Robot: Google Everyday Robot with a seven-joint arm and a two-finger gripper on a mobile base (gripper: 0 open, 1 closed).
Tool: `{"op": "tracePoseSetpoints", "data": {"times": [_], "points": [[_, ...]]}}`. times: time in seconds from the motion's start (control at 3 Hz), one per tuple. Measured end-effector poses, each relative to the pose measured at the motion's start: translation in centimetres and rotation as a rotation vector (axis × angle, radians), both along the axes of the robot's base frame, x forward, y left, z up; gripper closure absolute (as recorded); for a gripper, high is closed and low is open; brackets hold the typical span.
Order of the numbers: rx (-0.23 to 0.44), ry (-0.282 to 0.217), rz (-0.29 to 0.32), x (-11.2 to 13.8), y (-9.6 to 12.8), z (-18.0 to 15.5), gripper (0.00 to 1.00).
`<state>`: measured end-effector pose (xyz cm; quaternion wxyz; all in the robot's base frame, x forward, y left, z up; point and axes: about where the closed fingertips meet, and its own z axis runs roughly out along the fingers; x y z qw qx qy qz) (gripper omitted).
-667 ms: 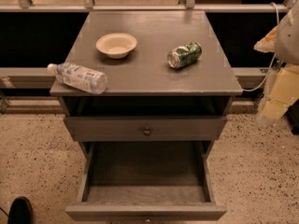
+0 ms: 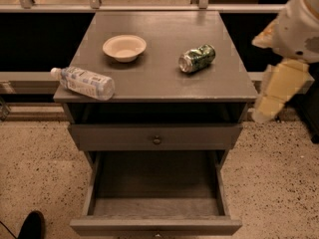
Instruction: Place blue plastic bottle into middle drawer
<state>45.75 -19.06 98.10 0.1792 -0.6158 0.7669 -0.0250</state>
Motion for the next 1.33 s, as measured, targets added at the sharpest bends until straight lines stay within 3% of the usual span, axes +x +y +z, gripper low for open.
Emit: {"op": "tracePoseSetpoints", "data": {"times": [0.33,0.67,1.0,1.33], "points": [[0.028,-0.01,0.058,5.2,6.3,0.0,0.0],[0.08,0.006,0.093,11.1,14.7,-0.4,0.0],[0.094,0.049,0.101,15.2,22.4,-1.6,0.0],[0.09,0.094,0.082,17.5,28.9,-2.7,0.0]]}}
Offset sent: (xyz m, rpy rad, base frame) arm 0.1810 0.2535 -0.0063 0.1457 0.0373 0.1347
